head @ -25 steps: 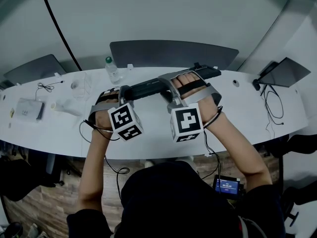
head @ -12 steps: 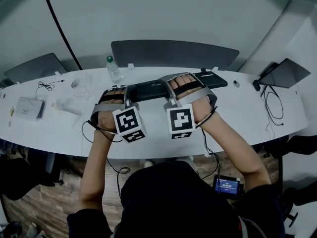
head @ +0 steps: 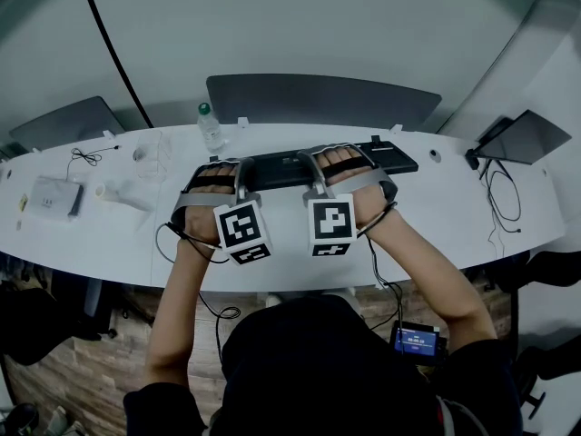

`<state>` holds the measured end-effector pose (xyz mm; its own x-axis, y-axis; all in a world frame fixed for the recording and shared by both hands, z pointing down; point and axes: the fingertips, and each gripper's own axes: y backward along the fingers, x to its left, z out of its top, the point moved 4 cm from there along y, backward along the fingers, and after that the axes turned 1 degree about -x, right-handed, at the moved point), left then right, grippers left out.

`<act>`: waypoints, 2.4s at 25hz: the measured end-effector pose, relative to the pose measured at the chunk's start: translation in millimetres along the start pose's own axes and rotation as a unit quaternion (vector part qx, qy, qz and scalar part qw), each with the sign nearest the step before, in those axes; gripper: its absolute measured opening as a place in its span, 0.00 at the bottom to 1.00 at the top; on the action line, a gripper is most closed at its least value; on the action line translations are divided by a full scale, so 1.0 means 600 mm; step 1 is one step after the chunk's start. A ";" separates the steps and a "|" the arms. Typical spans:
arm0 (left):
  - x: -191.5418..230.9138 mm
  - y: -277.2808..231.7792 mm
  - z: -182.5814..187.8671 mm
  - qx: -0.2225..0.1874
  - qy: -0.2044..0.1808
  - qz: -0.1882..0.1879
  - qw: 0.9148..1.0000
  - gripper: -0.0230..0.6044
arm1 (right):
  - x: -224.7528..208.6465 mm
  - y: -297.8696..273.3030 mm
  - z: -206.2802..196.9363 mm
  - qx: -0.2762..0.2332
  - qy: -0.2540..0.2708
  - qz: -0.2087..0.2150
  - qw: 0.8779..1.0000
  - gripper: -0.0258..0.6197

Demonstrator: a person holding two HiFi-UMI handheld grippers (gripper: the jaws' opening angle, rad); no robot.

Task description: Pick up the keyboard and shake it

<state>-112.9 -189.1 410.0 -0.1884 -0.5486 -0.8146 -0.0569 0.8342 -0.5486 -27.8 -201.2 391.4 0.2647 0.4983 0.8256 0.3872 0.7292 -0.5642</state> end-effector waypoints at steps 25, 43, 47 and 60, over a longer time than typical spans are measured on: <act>0.028 0.000 0.008 -0.043 0.040 0.054 0.997 0.45 | 0.008 -0.017 -0.012 0.012 -0.068 0.006 0.998 0.17; 0.083 0.062 0.033 -0.142 0.069 0.179 0.971 0.56 | -0.022 -0.014 -0.044 0.019 -0.164 0.003 0.986 0.17; 0.092 0.084 0.045 -0.167 0.096 0.195 0.962 0.56 | -0.025 -0.014 -0.060 0.032 -0.190 -0.002 0.981 0.17; 0.112 0.103 0.042 -0.223 0.200 0.199 0.933 0.56 | -0.042 -0.001 -0.072 -0.027 -0.341 0.025 0.939 0.17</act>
<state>-104.6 -175.9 316.6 -0.6281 -0.1991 -0.7523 -0.2899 0.9570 -0.0113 3.7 -234.4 370.8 -0.3373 0.7293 0.5953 0.4386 0.6813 -0.5861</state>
